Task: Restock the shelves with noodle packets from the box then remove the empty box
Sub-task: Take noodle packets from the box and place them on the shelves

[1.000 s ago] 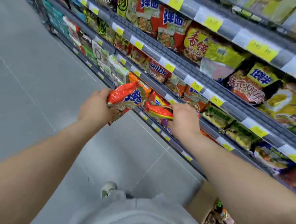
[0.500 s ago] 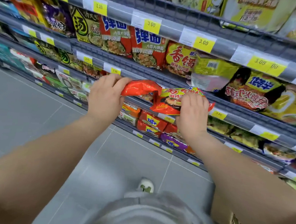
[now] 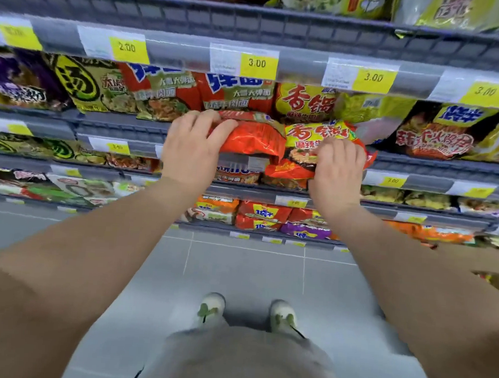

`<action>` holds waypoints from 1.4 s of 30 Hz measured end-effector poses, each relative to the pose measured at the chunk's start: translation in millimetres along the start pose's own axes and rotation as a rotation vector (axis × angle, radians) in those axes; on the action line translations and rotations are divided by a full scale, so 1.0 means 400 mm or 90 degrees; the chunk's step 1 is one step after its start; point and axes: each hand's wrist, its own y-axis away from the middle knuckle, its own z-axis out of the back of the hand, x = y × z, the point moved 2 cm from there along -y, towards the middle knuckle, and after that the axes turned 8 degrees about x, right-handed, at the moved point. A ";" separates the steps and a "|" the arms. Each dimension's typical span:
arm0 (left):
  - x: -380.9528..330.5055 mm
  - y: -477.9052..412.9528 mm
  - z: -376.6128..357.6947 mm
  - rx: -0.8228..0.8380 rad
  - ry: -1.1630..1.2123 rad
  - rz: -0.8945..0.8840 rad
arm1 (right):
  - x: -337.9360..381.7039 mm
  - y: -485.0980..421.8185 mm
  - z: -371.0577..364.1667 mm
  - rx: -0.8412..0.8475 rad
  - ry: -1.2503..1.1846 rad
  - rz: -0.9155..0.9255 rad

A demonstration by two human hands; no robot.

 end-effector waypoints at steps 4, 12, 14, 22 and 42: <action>0.069 -0.033 -0.052 0.065 -0.003 -0.042 | 0.026 -0.029 -0.037 0.046 0.039 -0.072; 0.118 -0.094 -0.097 0.063 0.008 -0.069 | 0.075 -0.131 -0.036 0.124 0.076 -0.077; 0.116 -0.097 -0.097 -0.011 -0.013 -0.088 | 0.086 -0.123 -0.035 0.069 0.109 -0.180; 0.133 -0.005 -0.099 -0.059 -0.131 -0.225 | 0.166 0.003 -0.064 -0.005 -0.189 -0.395; 0.055 -0.095 -0.194 0.373 0.039 -0.053 | 0.076 -0.147 -0.128 0.173 -0.136 -0.215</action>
